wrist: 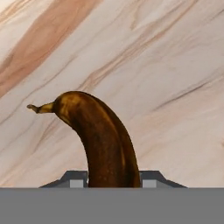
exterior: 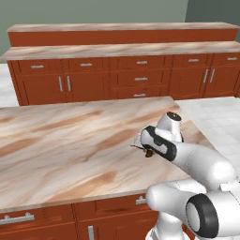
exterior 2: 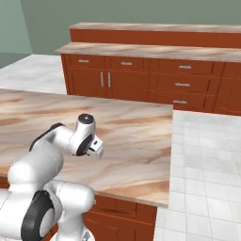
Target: Open the fridge, remove the banana, broccoli, and fish, and place them on any counter.
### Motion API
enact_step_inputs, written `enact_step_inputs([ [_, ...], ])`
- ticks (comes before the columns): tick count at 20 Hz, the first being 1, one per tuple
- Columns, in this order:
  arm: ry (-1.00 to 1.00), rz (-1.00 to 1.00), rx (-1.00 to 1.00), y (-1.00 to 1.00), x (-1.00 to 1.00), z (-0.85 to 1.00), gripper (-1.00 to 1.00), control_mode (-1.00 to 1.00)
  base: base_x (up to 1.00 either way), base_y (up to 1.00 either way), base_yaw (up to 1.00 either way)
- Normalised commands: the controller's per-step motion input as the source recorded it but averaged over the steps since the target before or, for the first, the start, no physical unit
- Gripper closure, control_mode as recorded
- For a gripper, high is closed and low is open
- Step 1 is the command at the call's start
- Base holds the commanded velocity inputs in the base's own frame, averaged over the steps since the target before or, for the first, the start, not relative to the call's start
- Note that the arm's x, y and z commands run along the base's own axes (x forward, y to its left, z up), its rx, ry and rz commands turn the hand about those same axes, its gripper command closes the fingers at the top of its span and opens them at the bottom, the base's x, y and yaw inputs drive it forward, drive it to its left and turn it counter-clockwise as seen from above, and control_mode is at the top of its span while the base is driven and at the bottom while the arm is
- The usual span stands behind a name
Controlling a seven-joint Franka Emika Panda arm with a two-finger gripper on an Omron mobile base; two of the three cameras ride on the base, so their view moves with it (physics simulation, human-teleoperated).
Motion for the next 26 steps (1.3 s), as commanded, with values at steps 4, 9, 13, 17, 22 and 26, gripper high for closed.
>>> enact_step_inputs([
  [4, 0.1, 0.0, 0.0, 0.11, 0.54, -0.52, 1.0, -1.0, 0.0, 0.0, 0.0],
  [9, 0.11, 0.0, 0.0, 0.13, 0.57, -0.37, 1.0, -1.0, 0.0, 0.0, 0.0],
  [13, 0.06, 0.0, -0.02, 0.16, 0.6, -0.1, 1.0, -1.0, 0.0, 0.0, 0.0],
  [17, 0.02, 0.0, -0.05, 0.17, 0.42, 0.0, -1.0, -1.0, 0.0, 0.0, 0.0],
  [22, -0.04, 0.0, -0.06, 0.01, -0.27, 0.15, -1.0, -1.0, 0.0, 0.0, 0.0],
  [26, -0.1, 0.0, -0.08, 0.0, -0.7, 0.48, -1.0, -1.0, 0.0, 0.0, 0.0],
])
